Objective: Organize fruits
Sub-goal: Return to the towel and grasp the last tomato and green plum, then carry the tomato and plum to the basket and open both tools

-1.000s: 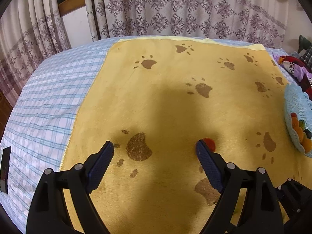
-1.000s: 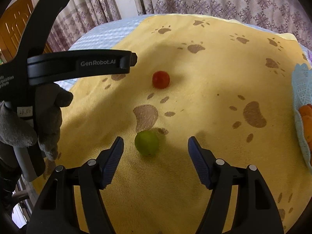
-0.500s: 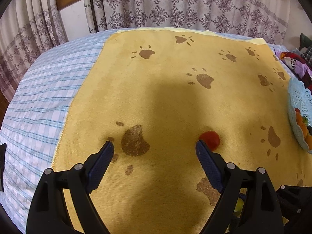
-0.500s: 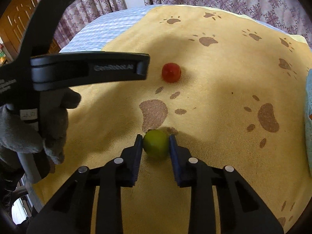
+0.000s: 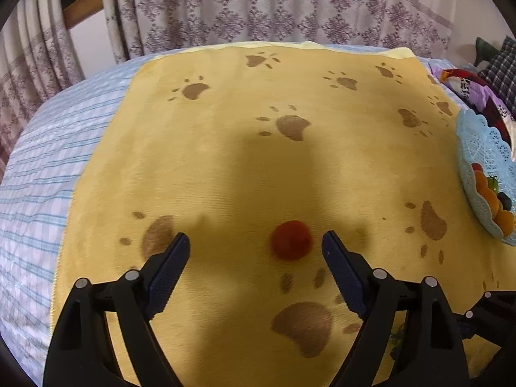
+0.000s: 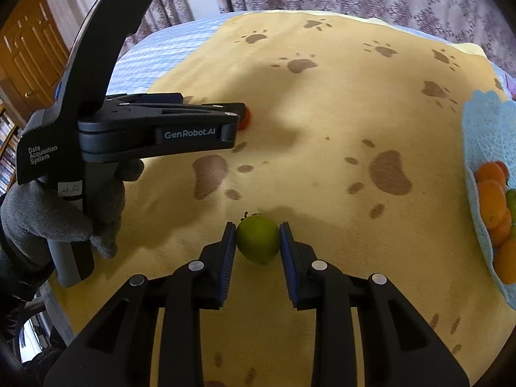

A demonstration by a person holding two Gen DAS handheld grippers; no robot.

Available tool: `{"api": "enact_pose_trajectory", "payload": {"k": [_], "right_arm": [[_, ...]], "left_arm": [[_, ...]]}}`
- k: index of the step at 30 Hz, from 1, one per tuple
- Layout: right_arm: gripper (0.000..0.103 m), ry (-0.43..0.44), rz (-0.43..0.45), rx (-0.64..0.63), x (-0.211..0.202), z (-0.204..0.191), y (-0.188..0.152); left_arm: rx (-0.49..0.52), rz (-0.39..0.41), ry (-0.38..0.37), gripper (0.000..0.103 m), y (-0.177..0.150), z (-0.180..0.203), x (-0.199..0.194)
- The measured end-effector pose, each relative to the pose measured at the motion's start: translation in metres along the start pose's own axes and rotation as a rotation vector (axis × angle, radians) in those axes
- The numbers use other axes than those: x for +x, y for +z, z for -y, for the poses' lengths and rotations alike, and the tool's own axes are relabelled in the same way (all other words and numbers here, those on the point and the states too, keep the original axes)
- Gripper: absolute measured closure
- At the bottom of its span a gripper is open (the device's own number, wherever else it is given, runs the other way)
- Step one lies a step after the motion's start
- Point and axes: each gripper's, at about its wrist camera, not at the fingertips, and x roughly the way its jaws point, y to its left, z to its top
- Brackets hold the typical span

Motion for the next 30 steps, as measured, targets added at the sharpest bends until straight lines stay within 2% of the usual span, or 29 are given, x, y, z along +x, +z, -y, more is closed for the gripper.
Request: {"api": "enact_pose_trajectory", "payload": {"k": [4,7,9,17,20,30], "right_arm": [[0.075,0.005,0.006,0.015,0.001,0.004,-0.001],[0.075,0.008,0.003,0.022,0.002,0.006,-0.002],[0.075,0.009,0.002,0.028,0.003,0.007,-0.001],[0.075,0.004,0.004,0.03,0.004,0.007,0.001],[0.075,-0.006,0.005,0.029,0.004,0.007,0.002],[0.075,-0.037,0.025,0.032,-0.003,0.007,0.005]], "left_arm": [[0.027,-0.02,-0.011,0.029,0.001,0.011,0.01],[0.02,-0.049,-0.012,0.037,0.0,0.012,0.02],[0.005,-0.047,-0.017,0.039,0.001,0.011,0.022],[-0.012,-0.043,-0.059,0.07,0.002,0.008,0.019],[-0.019,-0.04,-0.07,0.074,0.001,0.007,0.016],[-0.012,-0.026,-0.045,0.075,-0.002,0.007,0.002]]}}
